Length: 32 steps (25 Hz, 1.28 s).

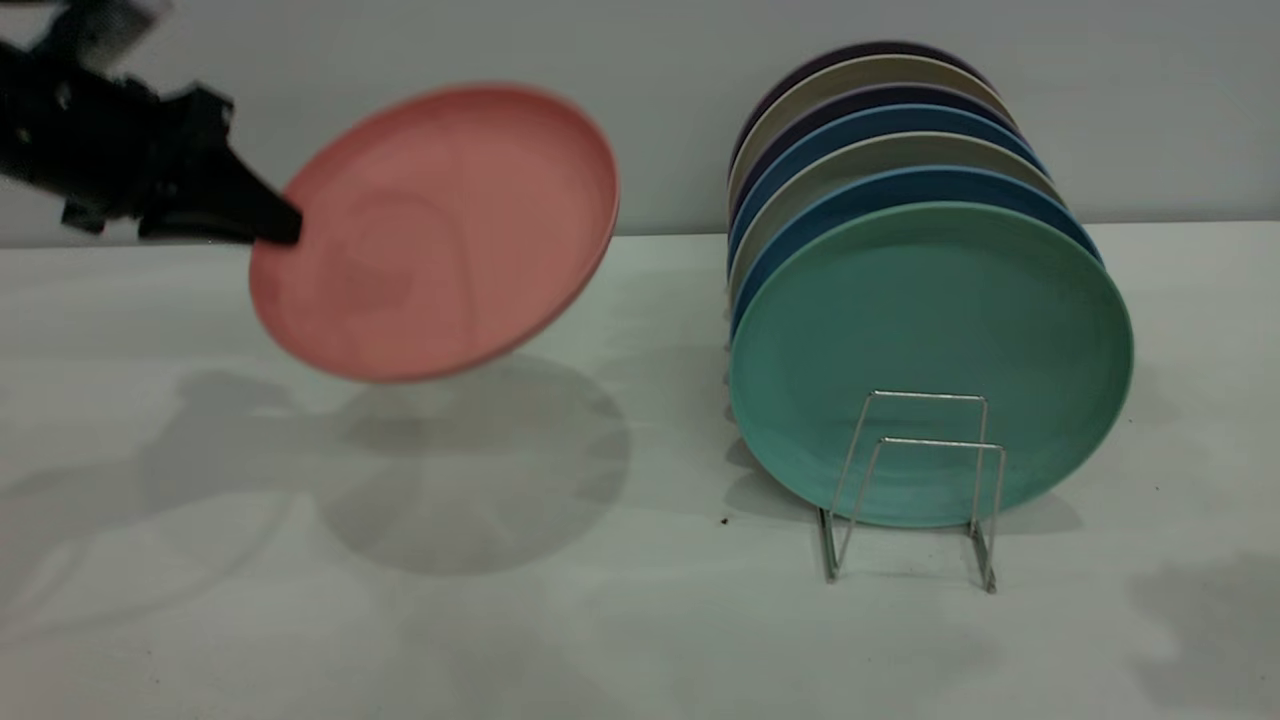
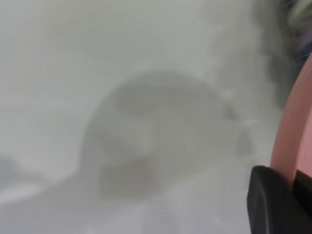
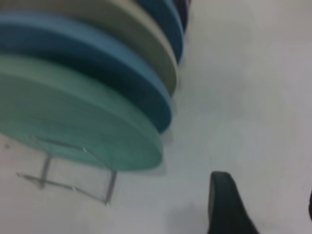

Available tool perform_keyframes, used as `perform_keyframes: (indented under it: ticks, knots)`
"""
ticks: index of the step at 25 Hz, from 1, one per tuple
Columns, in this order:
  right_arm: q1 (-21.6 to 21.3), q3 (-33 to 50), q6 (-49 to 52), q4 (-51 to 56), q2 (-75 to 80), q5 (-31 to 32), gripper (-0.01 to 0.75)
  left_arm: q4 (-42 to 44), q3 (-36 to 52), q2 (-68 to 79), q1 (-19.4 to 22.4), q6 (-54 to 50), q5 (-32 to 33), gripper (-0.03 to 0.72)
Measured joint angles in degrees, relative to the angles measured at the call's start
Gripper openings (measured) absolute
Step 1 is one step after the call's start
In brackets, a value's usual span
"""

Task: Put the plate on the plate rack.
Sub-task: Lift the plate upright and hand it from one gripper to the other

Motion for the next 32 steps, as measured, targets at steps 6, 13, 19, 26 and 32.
perform_keyframes:
  ticks: [6, 13, 19, 26, 32]
  knots:
    - [0.0, 0.0, -8.9, 12.6, -3.9, 3.0, 0.388, -1.1, 0.1, -3.8, -5.3, 1.7, 1.6, 0.014]
    - [0.0, -1.0, -36.8, 45.1, -3.9, 13.3, 0.366, -1.6, 0.2, -7.0, -13.7, 2.6, 2.4, 0.014]
    - [0.0, -3.8, -55.9, 68.5, -3.9, 26.3, 0.365, -1.9, 0.5, -7.6, -15.7, 2.6, 3.2, 0.014]
    - [0.0, -3.8, -57.1, 67.8, -1.7, 29.0, 0.365, -2.9, 3.0, -8.0, -15.9, 1.9, 1.8, 0.014]
    - [0.0, -3.8, -57.5, 67.3, 2.0, 29.0, 0.365, -3.0, 6.2, -8.0, -15.9, 2.8, 0.6, 0.014]
